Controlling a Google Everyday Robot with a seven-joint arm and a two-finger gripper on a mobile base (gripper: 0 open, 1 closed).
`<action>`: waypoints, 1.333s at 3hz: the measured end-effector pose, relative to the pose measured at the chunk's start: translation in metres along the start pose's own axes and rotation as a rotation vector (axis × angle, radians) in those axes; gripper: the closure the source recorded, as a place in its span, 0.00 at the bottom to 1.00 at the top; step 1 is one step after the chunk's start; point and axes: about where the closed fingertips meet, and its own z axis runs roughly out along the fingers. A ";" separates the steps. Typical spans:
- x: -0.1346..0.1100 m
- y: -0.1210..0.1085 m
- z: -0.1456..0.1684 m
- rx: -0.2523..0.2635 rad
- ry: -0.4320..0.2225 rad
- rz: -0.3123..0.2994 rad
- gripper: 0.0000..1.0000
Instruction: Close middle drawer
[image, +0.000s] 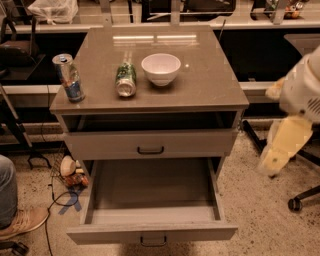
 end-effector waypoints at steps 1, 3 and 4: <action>0.011 0.039 0.079 -0.156 -0.043 0.100 0.00; 0.029 0.105 0.171 -0.335 -0.048 0.215 0.00; 0.029 0.105 0.171 -0.335 -0.048 0.215 0.00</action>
Offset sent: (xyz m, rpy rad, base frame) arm -0.1002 0.0818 -0.2781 0.3259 0.5100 -0.1896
